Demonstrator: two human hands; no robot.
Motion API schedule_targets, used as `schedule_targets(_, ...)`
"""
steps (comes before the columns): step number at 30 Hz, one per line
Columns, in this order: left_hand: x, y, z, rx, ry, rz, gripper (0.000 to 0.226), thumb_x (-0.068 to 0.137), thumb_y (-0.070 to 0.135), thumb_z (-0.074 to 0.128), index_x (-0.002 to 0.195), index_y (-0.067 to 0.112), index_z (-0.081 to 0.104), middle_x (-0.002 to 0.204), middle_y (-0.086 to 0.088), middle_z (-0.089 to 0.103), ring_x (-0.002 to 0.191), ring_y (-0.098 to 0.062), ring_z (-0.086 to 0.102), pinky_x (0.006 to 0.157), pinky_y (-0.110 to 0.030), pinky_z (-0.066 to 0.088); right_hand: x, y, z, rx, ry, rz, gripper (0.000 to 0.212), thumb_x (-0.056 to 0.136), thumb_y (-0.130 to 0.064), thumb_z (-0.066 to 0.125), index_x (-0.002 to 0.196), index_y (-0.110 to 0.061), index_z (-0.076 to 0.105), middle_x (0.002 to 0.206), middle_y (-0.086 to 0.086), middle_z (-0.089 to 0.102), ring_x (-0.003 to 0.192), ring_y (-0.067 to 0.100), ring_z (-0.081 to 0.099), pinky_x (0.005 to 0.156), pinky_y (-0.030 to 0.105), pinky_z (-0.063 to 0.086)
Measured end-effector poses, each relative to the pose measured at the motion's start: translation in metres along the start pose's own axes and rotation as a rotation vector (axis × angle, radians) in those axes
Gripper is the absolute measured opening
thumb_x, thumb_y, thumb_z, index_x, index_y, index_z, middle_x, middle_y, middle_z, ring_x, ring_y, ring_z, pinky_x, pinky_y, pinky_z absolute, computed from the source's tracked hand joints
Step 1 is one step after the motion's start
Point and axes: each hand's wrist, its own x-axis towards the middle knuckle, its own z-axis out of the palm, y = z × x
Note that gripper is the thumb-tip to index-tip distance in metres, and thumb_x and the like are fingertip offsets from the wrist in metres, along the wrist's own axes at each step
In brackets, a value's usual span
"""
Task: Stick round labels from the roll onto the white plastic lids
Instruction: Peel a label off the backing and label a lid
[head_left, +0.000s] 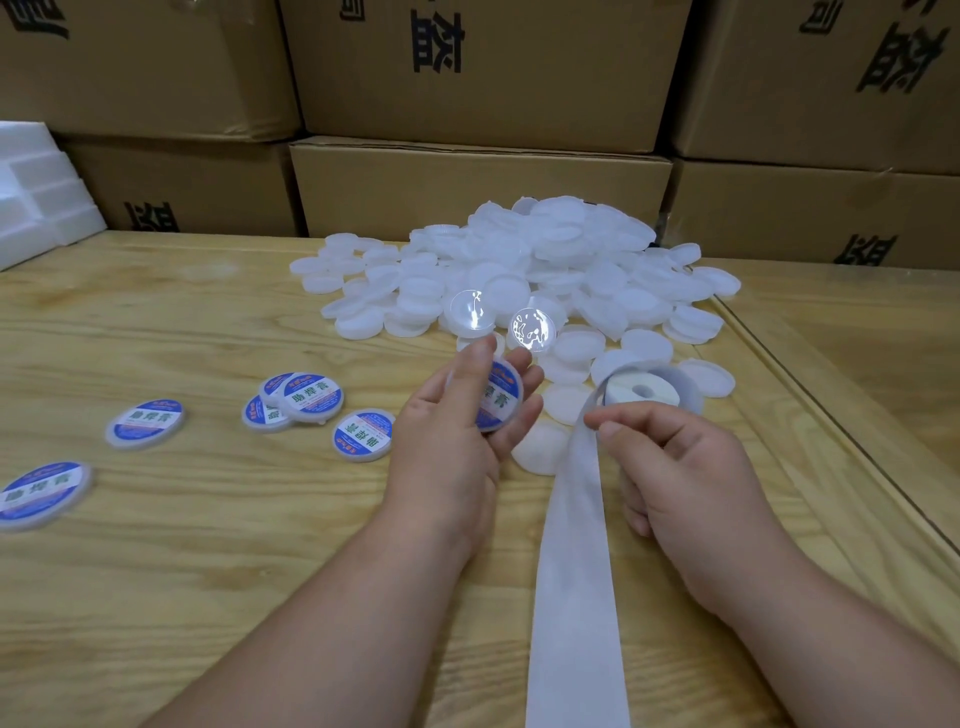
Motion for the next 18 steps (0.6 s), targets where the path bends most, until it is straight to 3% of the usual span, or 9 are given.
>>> schedule_targets(3, 0.0024, 0.0031, -0.0003, 0.088, 0.045, -0.025, 0.034, 0.100, 0.052, 0.050, 0.106, 0.023, 0.065, 0.089, -0.009, 0.079, 0.060, -0.017, 0.073, 0.046, -0.025, 0.055, -0.0018, 0.0005, 0.0011, -0.068, 0.011, -0.040, 0.028, 0.095, -0.010, 0.064, 0.083, -0.032, 0.077, 0.050, -0.017, 0.052, 0.040, 0.001, 0.043, 0.042, 0.010, 0.034)
schedule_targets(6, 0.0050, 0.0017, -0.0028, 0.199, 0.073, -0.013, 0.041, 0.100, 0.058, 0.045, 0.098, 0.020, 0.059, 0.061, 0.000, 0.067, 0.032, -0.011, 0.042, 0.036, -0.022, 0.040, -0.0015, -0.0007, 0.0007, -0.062, 0.024, -0.043, 0.029, 0.095, -0.010, 0.063, 0.082, -0.032, 0.076, 0.049, -0.013, 0.047, 0.039, 0.005, 0.036, 0.040, 0.014, 0.031)
schedule_targets(10, 0.0062, -0.0009, -0.0037, 0.164, 0.063, 0.008, 0.025, 0.096, 0.049, 0.061, 0.096, 0.023, 0.059, 0.051, 0.001, 0.052, 0.035, -0.009, 0.036, 0.037, -0.022, 0.037, -0.0016, -0.0014, 0.0012, -0.058, 0.043, -0.044, 0.030, 0.095, -0.008, 0.063, 0.080, -0.031, 0.076, 0.049, -0.010, 0.044, 0.039, 0.007, 0.033, 0.039, 0.016, 0.030)
schedule_targets(14, 0.0075, -0.0017, -0.0047, 0.115, 0.067, 0.027, 0.025, 0.090, 0.040, 0.072, 0.107, 0.028, 0.060, 0.056, 0.002, 0.056, 0.041, -0.008, 0.043, 0.042, -0.022, 0.044, -0.0025, -0.0017, 0.0014, -0.063, 0.034, -0.051, 0.030, 0.095, -0.008, 0.063, 0.079, -0.030, 0.076, 0.051, -0.008, 0.046, 0.040, 0.008, 0.033, 0.039, 0.017, 0.030)
schedule_targets(18, 0.0096, -0.0018, -0.0047, 0.031, 0.142, 0.044, 0.027, 0.096, 0.031, 0.067, 0.120, 0.025, 0.055, 0.064, 0.002, 0.064, 0.050, -0.009, 0.050, 0.049, -0.023, 0.049, -0.0026, -0.0017, 0.0004, -0.066, 0.039, -0.055, 0.027, 0.094, -0.010, 0.064, 0.080, -0.029, 0.077, 0.052, -0.007, 0.046, 0.043, 0.009, 0.035, 0.040, 0.018, 0.032)
